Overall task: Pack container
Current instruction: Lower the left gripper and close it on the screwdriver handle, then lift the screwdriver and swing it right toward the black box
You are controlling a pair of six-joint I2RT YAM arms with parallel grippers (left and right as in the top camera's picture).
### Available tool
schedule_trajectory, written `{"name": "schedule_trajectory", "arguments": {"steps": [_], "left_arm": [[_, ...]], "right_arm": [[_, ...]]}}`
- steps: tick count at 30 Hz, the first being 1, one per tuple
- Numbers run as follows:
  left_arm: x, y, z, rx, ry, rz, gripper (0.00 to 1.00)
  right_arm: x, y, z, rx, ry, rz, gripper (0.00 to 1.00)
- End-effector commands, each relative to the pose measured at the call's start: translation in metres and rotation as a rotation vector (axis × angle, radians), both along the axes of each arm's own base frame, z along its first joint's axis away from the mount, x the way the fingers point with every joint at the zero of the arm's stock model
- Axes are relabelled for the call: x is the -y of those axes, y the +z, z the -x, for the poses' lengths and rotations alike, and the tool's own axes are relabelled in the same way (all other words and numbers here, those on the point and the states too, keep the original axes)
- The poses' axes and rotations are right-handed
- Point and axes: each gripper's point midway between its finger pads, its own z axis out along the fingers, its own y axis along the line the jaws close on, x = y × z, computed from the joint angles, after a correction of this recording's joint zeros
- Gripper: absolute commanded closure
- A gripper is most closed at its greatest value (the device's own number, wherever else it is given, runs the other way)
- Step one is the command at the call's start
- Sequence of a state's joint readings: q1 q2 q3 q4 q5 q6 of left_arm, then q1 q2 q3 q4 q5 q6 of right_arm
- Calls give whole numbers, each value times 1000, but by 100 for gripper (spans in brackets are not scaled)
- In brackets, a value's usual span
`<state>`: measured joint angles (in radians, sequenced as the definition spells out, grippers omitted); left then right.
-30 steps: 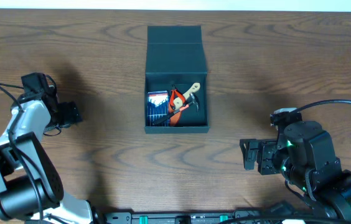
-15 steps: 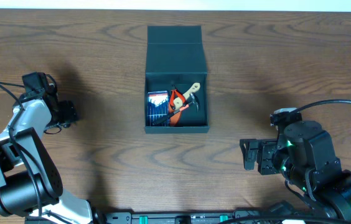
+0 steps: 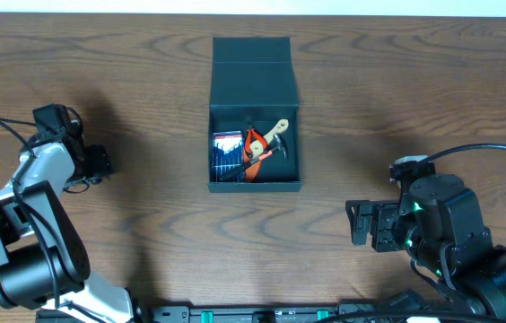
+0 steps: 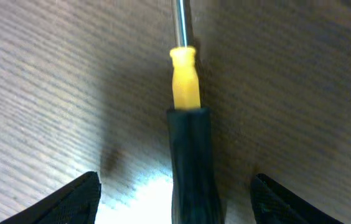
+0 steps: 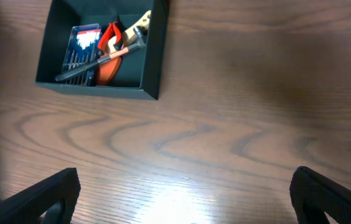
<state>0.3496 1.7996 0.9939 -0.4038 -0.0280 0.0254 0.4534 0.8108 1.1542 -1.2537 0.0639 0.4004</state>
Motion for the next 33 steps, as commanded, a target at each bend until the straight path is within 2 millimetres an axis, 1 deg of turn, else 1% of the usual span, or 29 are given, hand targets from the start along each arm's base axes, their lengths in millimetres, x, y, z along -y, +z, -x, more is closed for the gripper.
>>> {"name": "schedule_trajectory", "arguments": {"steps": [1, 6, 21, 25, 28, 33], "left_arm": [[0, -10, 0, -26, 1, 5, 25], [1, -14, 2, -34, 27, 15, 35], [2, -15, 5, -44, 44, 23, 60], [2, -15, 5, -45, 44, 23, 64], [2, -15, 5, -45, 44, 23, 70], [2, -15, 5, -45, 44, 23, 75]], "right_arm": [[2, 0, -1, 3, 0, 10, 1], [2, 0, -1, 3, 0, 10, 1], [2, 0, -1, 3, 0, 10, 1], [2, 0, -1, 3, 0, 10, 1], [2, 0, -1, 3, 0, 10, 1], [2, -1, -1, 3, 0, 10, 1]]}}
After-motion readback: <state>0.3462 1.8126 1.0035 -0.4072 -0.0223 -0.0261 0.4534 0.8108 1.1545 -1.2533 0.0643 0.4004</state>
